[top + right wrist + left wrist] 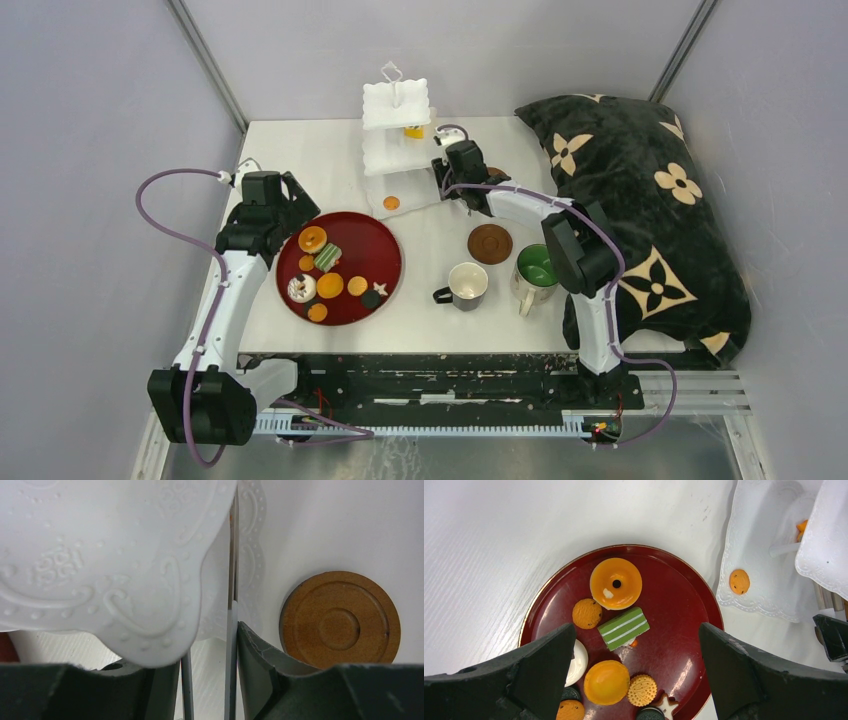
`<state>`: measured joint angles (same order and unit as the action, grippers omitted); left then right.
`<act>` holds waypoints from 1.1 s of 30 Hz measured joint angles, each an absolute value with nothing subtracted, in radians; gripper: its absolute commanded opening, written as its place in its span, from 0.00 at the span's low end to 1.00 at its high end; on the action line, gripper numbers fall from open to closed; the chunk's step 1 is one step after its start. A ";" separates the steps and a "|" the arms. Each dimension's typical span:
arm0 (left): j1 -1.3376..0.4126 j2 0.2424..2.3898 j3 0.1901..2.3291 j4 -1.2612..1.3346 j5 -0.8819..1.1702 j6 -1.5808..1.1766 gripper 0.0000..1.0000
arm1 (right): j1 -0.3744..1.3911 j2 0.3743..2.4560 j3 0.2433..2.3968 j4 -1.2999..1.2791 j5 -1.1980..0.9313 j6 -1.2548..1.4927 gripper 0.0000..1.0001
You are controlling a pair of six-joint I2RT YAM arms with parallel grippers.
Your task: Serve the afternoon tea
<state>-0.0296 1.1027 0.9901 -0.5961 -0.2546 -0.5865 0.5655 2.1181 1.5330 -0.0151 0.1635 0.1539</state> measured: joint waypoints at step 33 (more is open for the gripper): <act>-0.030 1.056 0.961 -0.598 -0.179 -0.587 1.00 | 0.565 1.550 1.166 -0.305 0.041 0.187 0.17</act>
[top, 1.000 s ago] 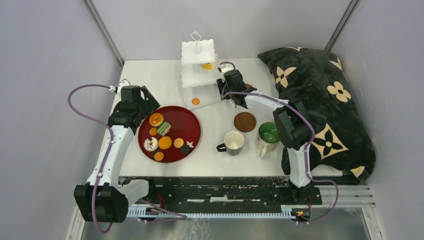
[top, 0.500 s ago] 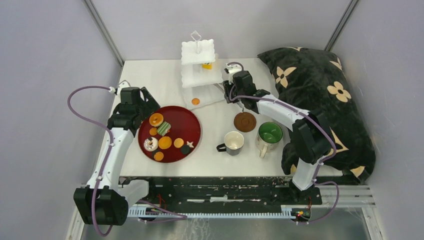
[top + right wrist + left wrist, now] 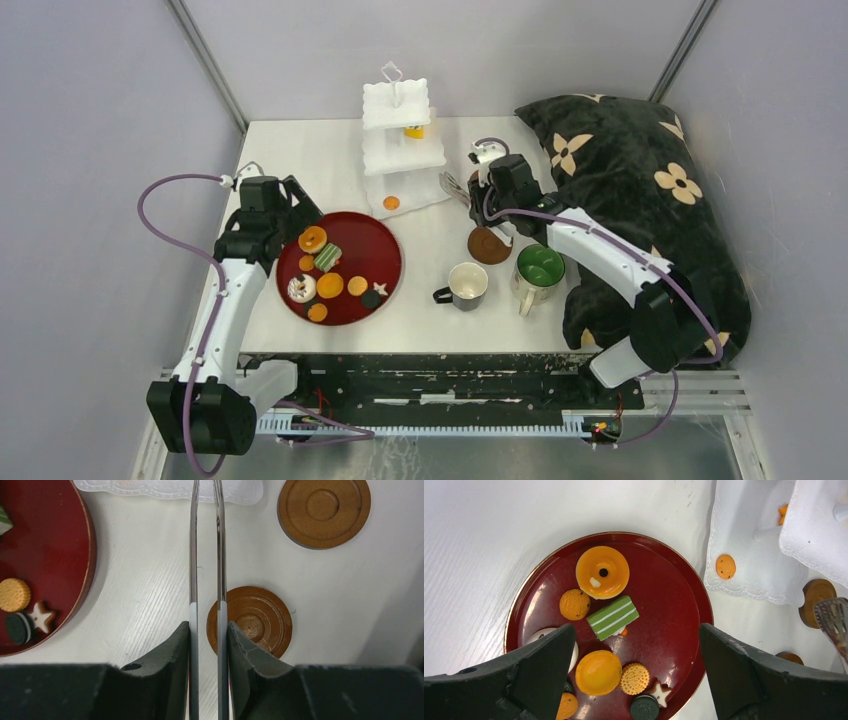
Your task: Serve the afternoon tea
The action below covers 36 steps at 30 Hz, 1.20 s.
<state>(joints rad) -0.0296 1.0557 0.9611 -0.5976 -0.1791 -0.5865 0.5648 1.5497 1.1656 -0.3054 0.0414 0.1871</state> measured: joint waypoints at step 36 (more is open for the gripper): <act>0.016 1.120 0.989 -0.637 -0.198 -0.586 1.00 | 1.171 1.742 1.391 -0.508 -0.075 0.152 0.14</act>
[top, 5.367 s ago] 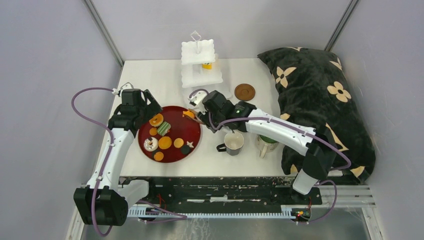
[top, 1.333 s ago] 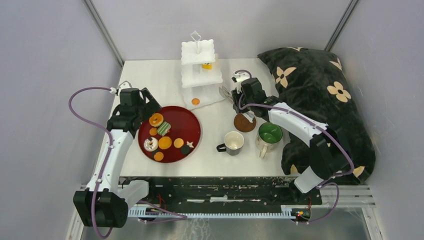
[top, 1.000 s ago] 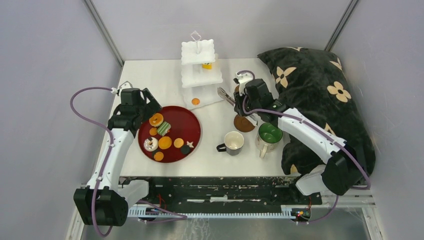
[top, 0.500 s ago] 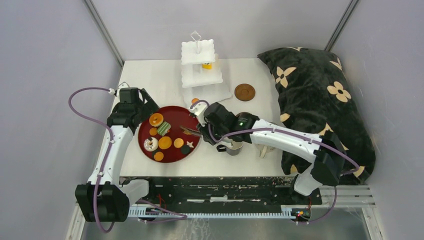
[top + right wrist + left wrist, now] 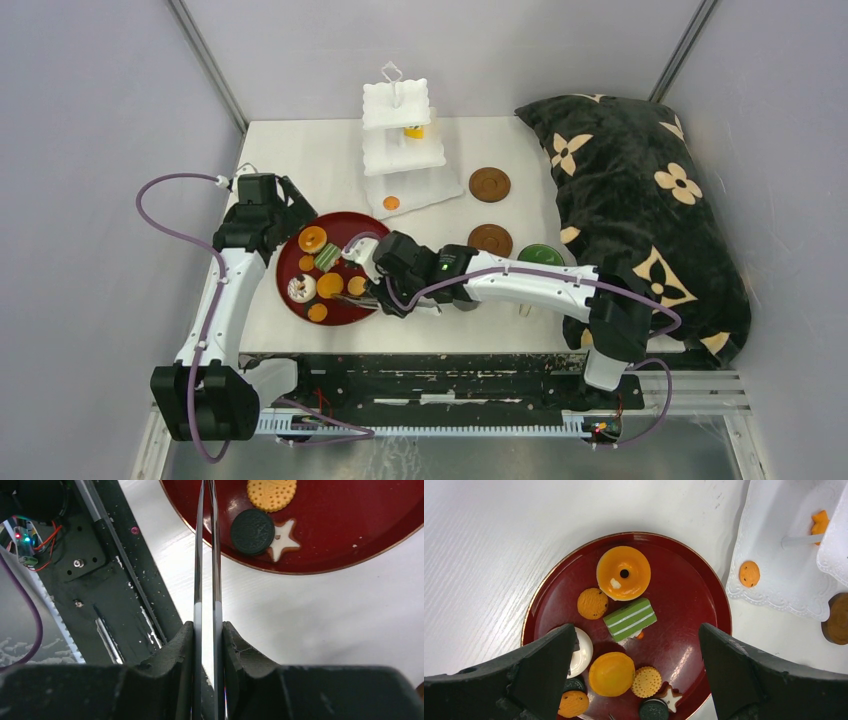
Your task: Serve the afternoon tea
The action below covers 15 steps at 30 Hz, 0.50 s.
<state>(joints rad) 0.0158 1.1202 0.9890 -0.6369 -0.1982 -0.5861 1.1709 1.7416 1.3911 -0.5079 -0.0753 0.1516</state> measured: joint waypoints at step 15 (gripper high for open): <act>0.016 1.120 0.988 -0.640 -0.174 -0.587 1.00 | 1.177 1.748 1.386 -0.511 -0.047 0.147 0.12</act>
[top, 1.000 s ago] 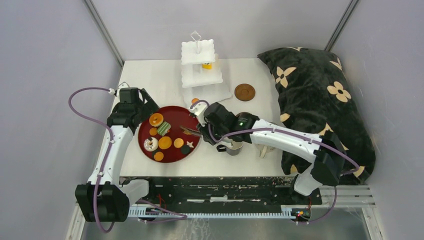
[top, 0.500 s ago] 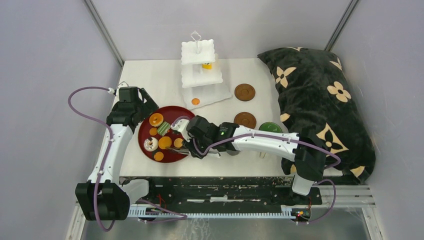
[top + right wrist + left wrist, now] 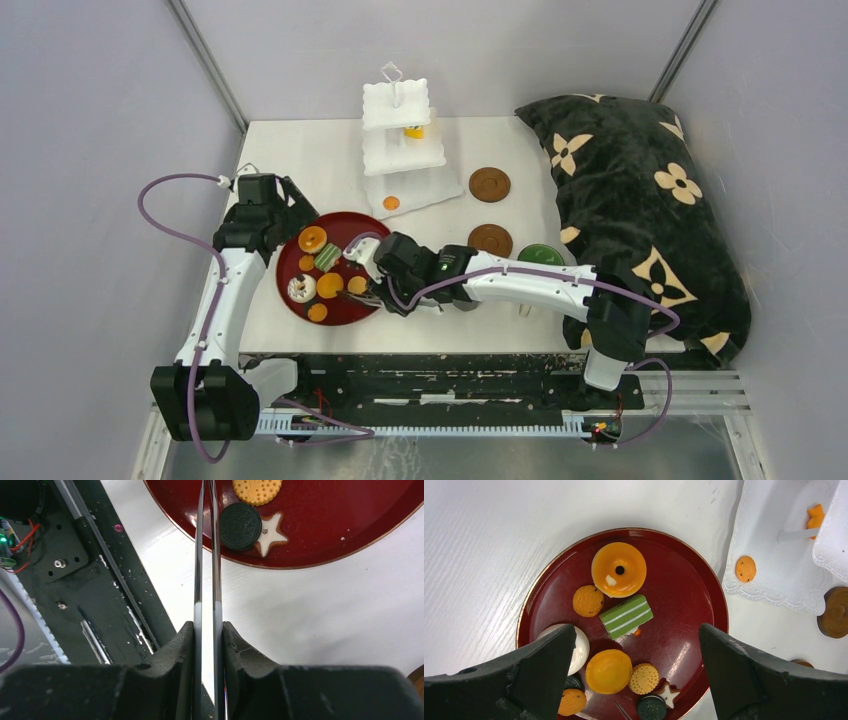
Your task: Serve the afternoon tea
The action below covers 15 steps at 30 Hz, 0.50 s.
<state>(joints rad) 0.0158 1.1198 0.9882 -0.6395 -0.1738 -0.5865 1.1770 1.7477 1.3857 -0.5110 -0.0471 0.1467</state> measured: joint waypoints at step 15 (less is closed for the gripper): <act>0.016 1.117 0.988 -0.640 -0.153 -0.587 1.00 | 1.094 1.752 1.365 -0.545 0.026 0.108 0.11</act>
